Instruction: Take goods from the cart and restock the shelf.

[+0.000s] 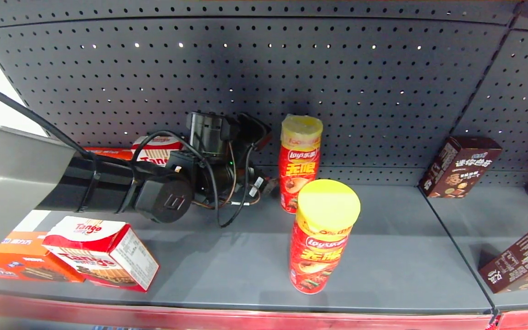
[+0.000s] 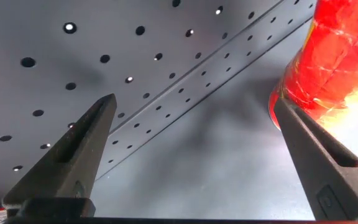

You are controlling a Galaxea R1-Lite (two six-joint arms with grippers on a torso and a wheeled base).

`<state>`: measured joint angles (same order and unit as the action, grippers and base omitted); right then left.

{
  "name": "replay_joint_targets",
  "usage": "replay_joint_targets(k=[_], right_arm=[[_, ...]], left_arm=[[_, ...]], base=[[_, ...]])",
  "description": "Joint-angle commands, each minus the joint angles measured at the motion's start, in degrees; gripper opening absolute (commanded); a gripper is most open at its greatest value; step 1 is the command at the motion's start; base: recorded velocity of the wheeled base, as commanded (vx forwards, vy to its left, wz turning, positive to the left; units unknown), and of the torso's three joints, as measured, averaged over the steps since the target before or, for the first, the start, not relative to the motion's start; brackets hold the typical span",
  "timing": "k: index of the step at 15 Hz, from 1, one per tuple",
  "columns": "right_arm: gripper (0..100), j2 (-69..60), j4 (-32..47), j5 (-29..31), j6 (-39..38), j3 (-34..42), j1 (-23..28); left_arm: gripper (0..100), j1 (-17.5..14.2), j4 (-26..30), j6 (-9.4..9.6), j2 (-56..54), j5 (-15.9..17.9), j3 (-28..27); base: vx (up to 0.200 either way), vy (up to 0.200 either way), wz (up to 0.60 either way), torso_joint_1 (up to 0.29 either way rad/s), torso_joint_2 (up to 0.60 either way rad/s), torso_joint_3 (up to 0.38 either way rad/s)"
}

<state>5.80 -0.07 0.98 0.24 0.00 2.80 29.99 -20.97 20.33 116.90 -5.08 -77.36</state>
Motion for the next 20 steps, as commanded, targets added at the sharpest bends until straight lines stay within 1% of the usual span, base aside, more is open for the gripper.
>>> replay_joint_targets(k=[1, 3, 4, 5, 6, 8, 9, 10, 11, 12, 13, 14, 15, 16, 17, 18, 19, 20], right_arm=[[100, 0.09, -0.01, -0.01, 0.11, 0.00, 0.01], [100, 0.09, -0.01, -0.01, 0.02, 0.00, 0.01], [100, 0.09, -0.01, -0.01, 0.02, 0.00, 0.01], [100, 0.09, -0.01, -0.01, 0.02, 0.00, 0.01], [100, 0.09, -0.01, -0.01, 0.02, 0.00, 0.01], [100, 0.09, 0.07, -0.01, 0.02, 0.00, 0.01], [100, 0.09, -0.01, -0.01, 0.02, 0.00, 0.01], [100, 0.09, -0.01, -0.01, 0.11, 0.00, 0.01], [100, 0.09, -0.01, -0.01, 0.11, 0.00, 0.01], [100, 0.09, -0.01, -0.01, 0.02, 0.00, 0.01], [100, 0.09, 0.07, -0.01, 0.02, 0.00, 0.01], [100, 0.09, 0.07, -0.01, 0.11, 0.00, 0.01], [100, 0.09, 0.07, -0.01, 0.11, 0.00, 0.01], [100, 0.09, -0.01, -0.01, 0.11, 0.00, 0.01], [100, 0.09, -0.01, -0.01, 0.02, 0.00, 0.01], [100, 0.09, -0.01, -0.01, 0.11, 0.00, 0.01], [100, 0.09, -0.01, -0.01, 0.11, 0.00, 0.01], [100, 0.09, -0.01, -0.01, 0.02, 0.00, 0.01]], left_arm=[[100, -0.02, -0.04, -0.03, -0.97, -0.01, 0.46], [100, -0.46, -0.21, 0.41, -5.27, 0.07, 2.48], [100, -0.63, -0.39, -0.38, -7.91, 0.07, 3.53], [100, -0.28, -0.92, -1.61, -11.60, -0.01, 5.12], [100, -0.19, -1.00, -1.88, -14.24, -0.37, 7.05], [100, 0.95, -3.47, -2.32, -22.76, -1.24, 14.78], [100, 1.56, -5.05, -3.20, -25.84, -1.60, 17.51], [100, 1.74, -5.66, -4.25, -28.04, -1.95, 19.09], [100, 1.65, -5.75, -6.18, -34.54, -1.42, 23.57], [100, 1.83, -5.84, -6.54, -37.79, -1.68, 25.77], [100, 2.44, -5.75, -7.15, -47.90, -1.51, 33.33], [100, 2.62, -5.66, -7.15, -51.68, -1.60, 35.35], [100, 2.88, -4.96, -7.15, -59.94, -1.68, 38.16], [100, 2.88, -4.52, -7.06, -63.90, -1.68, 39.22], [100, 2.79, -2.67, -6.89, -70.75, -1.77, 41.41], [100, 0.60, 1.90, -6.89, -77.78, -1.60, 44.40], [100, -3.71, 6.20, -6.97, -85.69, -1.51, 48.01], [100, -7.84, 7.17, -6.80, -89.83, -0.45, 51.43]], base=[[0.000, 0.000, 0.00, 0.000, 0.00, 0.000], [0.000, 0.000, 0.00, 0.000, 0.00, 0.000], [0.000, 0.000, 0.00, 0.000, 0.00, 0.000], [0.000, 0.000, 0.00, 0.000, 0.00, 0.000], [0.000, 0.000, 0.00, 0.000, 0.00, 0.000], [0.000, 0.000, 0.00, 0.000, 0.00, 0.000], [0.000, 0.000, 0.00, 0.000, 0.00, 0.000], [0.000, 0.000, 0.00, 0.000, 0.00, 0.000], [0.000, 0.000, 0.00, 0.000, 0.00, 0.000], [0.000, 0.000, 0.00, 0.000, 0.00, 0.000], [0.000, 0.000, 0.00, 0.000, 0.00, 0.000], [0.000, 0.000, 0.00, 0.000, 0.00, 0.000], [0.000, 0.000, 0.00, 0.000, 0.00, 0.000], [0.000, 0.000, 0.00, 0.000, 0.00, 0.000], [0.000, 0.000, 0.00, 0.000, 0.00, 0.000], [0.000, 0.000, 0.00, 0.000, 0.00, 0.000], [0.000, 0.000, 0.00, 0.000, 0.00, 0.000], [0.000, 0.000, 0.00, 0.000, 0.00, 0.000]])
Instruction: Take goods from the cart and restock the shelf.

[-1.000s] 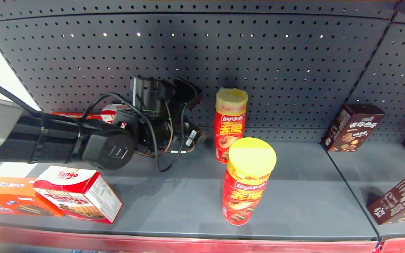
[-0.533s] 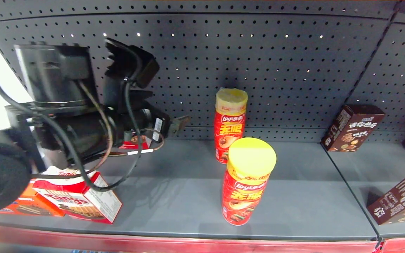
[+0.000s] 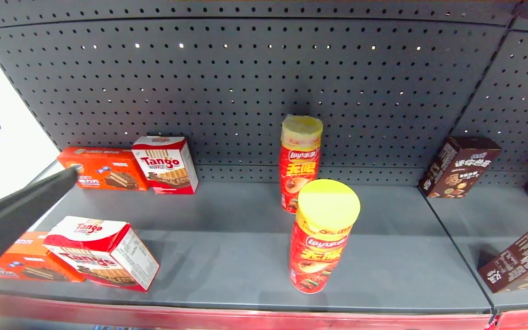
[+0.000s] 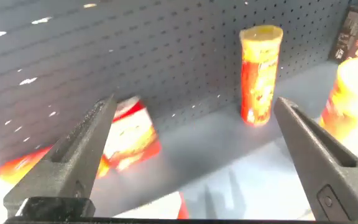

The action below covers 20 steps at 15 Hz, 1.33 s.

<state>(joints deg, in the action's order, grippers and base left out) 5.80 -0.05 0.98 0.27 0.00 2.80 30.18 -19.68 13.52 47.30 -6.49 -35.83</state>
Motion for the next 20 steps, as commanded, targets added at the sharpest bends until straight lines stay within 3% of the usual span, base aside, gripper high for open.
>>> replay_joint_targets(k=[1, 2, 4, 6, 7, 10, 16, 17, 18, 19, 20], right_arm=[[100, 0.09, -0.04, -0.01, 0.08, 0.00, 0.01], [100, 0.09, -0.04, -0.01, 0.00, 0.00, 0.01], [100, 0.09, -0.04, -0.01, 0.08, 0.00, 0.01], [100, 0.09, -0.04, -0.01, 0.00, 0.00, 0.01], [100, 0.09, -0.04, -0.01, 0.08, 0.00, 0.01], [100, 0.09, -0.04, -0.01, 0.00, 0.00, 0.01], [100, 0.09, -0.04, -0.01, 0.00, 0.00, 0.01], [100, 0.09, -0.04, -0.01, 0.00, 0.00, 0.01], [100, 0.09, -0.04, -0.01, 0.00, 0.00, 0.01], [100, 0.09, -0.04, -0.01, 0.00, 0.00, 0.01], [100, 0.09, 0.05, -0.01, 0.08, 0.00, 0.01]], left_arm=[[100, -10.85, 5.88, 0.02, -22.07, 3.23, 12.89], [100, -16.65, 5.79, -0.16, -25.94, 9.12, 17.99], [100, -24.03, 5.70, -0.51, -33.24, 17.82, 26.86], [100, -30.01, 5.70, -1.92, -43.17, 20.72, 35.83], [100, -31.06, 8.07, -2.18, -46.68, 20.64, 35.83], [100, -30.27, 15.98, -3.06, -47.30, 20.64, 35.83], [100, -30.27, 16.25, -3.94, -47.30, 20.64, 35.83], [100, -30.27, 16.34, -4.03, -47.30, 17.21, 35.83], [100, -30.36, 17.48, -4.99, -47.30, 5.87, 35.83], [100, -30.36, 17.57, -8.16, -47.30, 3.41, 35.83], [100, -30.36, 18.80, -9.21, -47.30, 3.50, 35.83]], base=[[0.000, 0.000, 0.00, 0.000, 0.00, 0.000], [0.000, 0.000, 0.00, 0.000, 0.00, 0.000], [0.000, 0.000, 0.00, 0.000, 0.00, 0.000], [0.000, 0.000, 0.00, 0.000, 0.00, 0.000], [0.000, 0.000, 0.00, 0.000, 0.00, 0.000], [0.000, 0.000, 0.00, 0.000, 0.00, 0.000], [0.000, 0.000, 0.00, 0.000, 0.00, 0.000], [0.000, 0.000, 0.00, 0.000, 0.00, 0.000], [0.000, 0.000, 0.00, 0.000, 0.00, 0.000], [0.000, 0.000, 0.00, 0.000, 0.00, 0.000], [0.000, 0.000, 0.00, 0.000, 0.00, 0.000]])
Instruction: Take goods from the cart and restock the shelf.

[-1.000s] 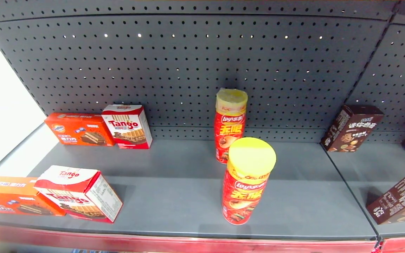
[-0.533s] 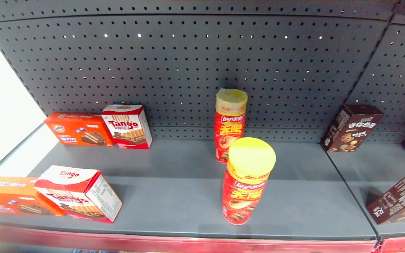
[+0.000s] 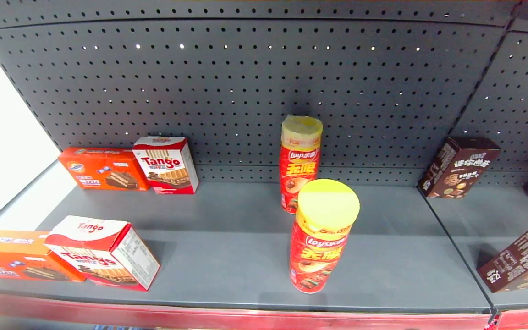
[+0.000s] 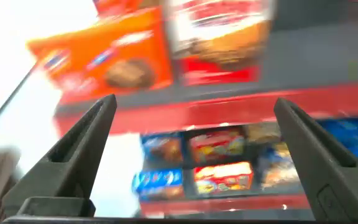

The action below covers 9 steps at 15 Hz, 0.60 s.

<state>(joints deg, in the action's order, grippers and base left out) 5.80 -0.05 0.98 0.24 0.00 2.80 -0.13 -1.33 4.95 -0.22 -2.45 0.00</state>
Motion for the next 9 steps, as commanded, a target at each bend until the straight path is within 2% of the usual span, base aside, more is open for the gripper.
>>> replay_joint_targets(k=[1, 2, 9], right_arm=[[100, 0.09, -0.04, -0.01, 0.11, 0.00, 0.01], [100, 0.09, -0.04, -0.01, 0.02, 0.00, 0.01], [100, 0.26, -0.04, -0.36, 0.46, -0.09, -0.34]], left_arm=[[100, 0.05, 1.59, -0.64, 0.22, -0.10, 0.00], [100, 0.22, 2.03, -1.52, 0.22, 6.93, -0.09], [100, 0.31, 1.77, -1.26, 0.22, 6.67, -0.09]], base=[[0.000, 0.000, 0.00, 0.000, 0.00, 0.000], [0.000, 0.000, 0.00, 0.000, 0.00, 0.000], [0.000, 0.000, 0.00, 0.000, 0.00, 0.000]])
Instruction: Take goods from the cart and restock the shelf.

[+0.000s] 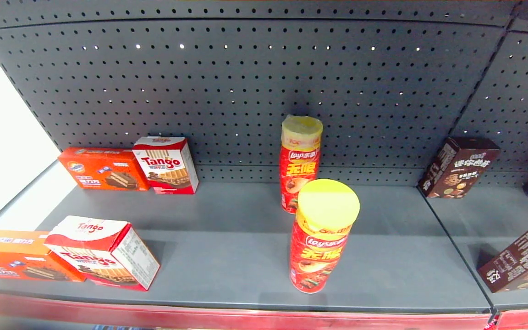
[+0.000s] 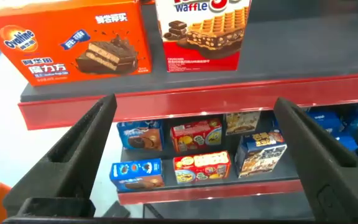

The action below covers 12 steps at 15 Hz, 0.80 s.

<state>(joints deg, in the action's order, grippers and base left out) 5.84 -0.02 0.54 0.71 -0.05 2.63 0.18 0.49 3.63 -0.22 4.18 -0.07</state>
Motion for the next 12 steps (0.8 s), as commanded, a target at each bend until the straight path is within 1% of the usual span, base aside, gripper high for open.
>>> replay_joint_targets(k=[1, 2, 3, 4, 5, 6, 7, 8, 9, 12], right_arm=[[100, 4.80, -1.56, -0.80, 0.44, -9.71, -0.44], [100, 15.52, -1.82, -1.15, 0.26, -20.43, -0.17], [100, 32.48, -0.68, -2.29, 0.61, -35.81, -2.63], [100, 37.32, -0.50, -4.14, 2.28, -37.39, -6.76], [100, 40.30, -0.94, -3.96, 4.83, -36.43, -11.86], [100, 40.74, -0.94, -3.96, 5.01, -36.16, -12.48], [100, 45.23, -1.65, -3.61, 5.01, -34.23, -18.01], [100, 47.16, -2.17, -3.70, 5.27, -34.14, -20.04], [100, 51.11, -3.40, -3.70, 5.27, -34.84, -24.25], [100, 59.20, -8.06, -3.52, 5.45, -36.78, -31.55]], left_arm=[[100, -0.01, 0.04, -0.03, 0.22, -0.05, -0.01], [100, -0.01, 0.13, -0.03, 0.22, -0.05, -0.01], [100, 0.08, 0.13, -0.03, 0.22, -0.05, -0.01], [100, -0.01, 0.13, -0.03, 0.22, -0.05, -0.01], [100, -0.01, -0.05, -0.03, 0.22, -0.05, -0.01], [100, -0.01, -0.05, -0.12, 0.22, -0.05, -0.01], [100, -0.01, 0.04, -0.03, 0.22, -0.05, -0.01], [100, -0.01, 0.04, -0.03, 0.22, -0.05, -0.01], [100, -0.01, 0.04, -0.12, 0.22, -0.05, -0.01], [100, -0.01, 0.04, -0.03, 0.22, -0.05, -0.01]], base=[[0.000, 0.000, 0.00, 0.000, 0.00, 0.000], [0.000, 0.000, 0.00, 0.000, 0.00, 0.000], [0.000, 0.000, 0.00, 0.000, 0.00, 0.000], [0.000, 0.000, 0.00, 0.000, 0.00, 0.000], [0.000, 0.000, 0.00, 0.000, 0.00, 0.000], [0.000, 0.000, 0.00, 0.000, 0.00, 0.000], [0.000, 0.000, 0.00, 0.000, 0.00, 0.000], [0.000, 0.000, 0.00, 0.000, 0.00, 0.000], [0.000, 0.000, 0.00, 0.000, 0.00, 0.000], [0.000, 0.000, 0.00, 0.000, 0.00, 0.000]])
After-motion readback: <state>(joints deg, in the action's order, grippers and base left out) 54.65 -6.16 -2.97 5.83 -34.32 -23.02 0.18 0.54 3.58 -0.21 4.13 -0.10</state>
